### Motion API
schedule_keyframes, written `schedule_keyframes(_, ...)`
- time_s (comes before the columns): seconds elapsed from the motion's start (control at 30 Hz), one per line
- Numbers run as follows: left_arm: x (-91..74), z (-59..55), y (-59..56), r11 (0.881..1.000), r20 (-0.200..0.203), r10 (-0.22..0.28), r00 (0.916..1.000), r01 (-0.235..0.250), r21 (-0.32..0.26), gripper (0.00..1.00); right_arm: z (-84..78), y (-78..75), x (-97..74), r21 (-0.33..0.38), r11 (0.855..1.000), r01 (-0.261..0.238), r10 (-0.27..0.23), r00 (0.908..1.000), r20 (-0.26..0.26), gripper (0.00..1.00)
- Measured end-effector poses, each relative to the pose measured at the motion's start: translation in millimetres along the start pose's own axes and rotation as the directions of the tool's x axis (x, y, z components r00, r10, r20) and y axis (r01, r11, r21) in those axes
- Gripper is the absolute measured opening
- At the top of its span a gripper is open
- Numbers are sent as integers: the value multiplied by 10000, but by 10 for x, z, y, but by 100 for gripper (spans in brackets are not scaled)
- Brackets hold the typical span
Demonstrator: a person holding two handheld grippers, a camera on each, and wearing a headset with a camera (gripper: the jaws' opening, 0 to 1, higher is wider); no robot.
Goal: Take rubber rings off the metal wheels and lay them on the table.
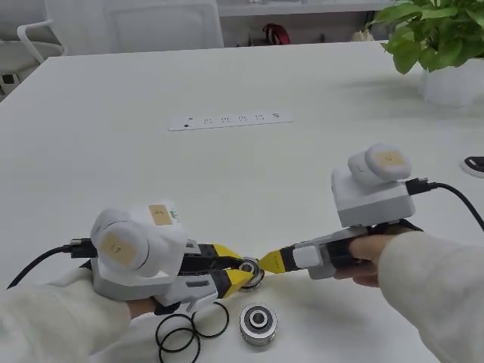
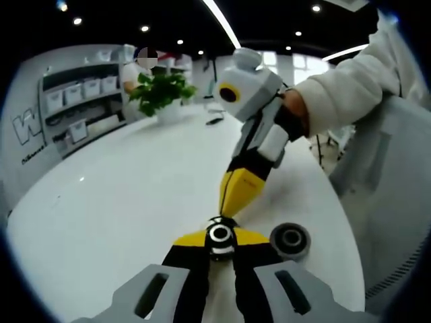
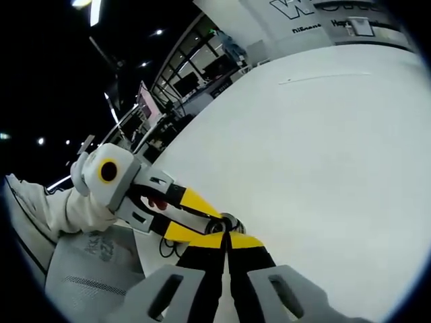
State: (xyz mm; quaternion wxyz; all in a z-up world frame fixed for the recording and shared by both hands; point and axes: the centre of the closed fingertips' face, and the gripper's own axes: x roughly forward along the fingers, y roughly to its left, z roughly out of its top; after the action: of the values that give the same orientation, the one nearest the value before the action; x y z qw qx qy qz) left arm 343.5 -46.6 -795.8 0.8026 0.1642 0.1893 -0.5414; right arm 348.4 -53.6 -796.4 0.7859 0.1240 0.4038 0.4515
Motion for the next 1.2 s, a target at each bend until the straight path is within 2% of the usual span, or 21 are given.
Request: schedule_keyframes(1.2, -2, -4, -8, 10000, 54, 25, 10000, -25, -1, 13, 79, 109, 2, -237, 9990, -375, 378, 9992, 134, 0)
